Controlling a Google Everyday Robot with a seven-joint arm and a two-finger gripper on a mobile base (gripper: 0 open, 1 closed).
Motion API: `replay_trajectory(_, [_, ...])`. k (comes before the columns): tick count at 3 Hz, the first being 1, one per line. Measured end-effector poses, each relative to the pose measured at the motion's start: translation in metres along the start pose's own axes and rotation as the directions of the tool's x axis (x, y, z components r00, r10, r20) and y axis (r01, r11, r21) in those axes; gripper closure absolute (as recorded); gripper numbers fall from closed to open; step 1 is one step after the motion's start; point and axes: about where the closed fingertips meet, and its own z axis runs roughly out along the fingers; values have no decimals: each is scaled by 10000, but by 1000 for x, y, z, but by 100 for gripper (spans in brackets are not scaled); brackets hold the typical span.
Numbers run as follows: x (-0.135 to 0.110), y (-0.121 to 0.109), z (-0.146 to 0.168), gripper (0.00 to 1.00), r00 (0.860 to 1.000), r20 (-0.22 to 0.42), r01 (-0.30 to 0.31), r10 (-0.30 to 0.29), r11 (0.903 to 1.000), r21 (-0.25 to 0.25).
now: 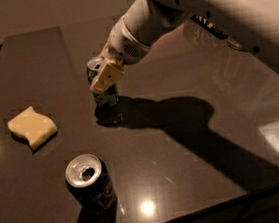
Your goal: Move green can near pepsi can
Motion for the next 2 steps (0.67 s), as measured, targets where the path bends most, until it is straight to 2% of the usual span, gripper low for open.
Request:
replay_trajectory(1, [16, 36, -31, 100, 9997, -67, 225, -226, 9996, -157])
replay_trajectory(2, [36, 78, -49, 100, 9986, -206, 478, -489, 9974, -534])
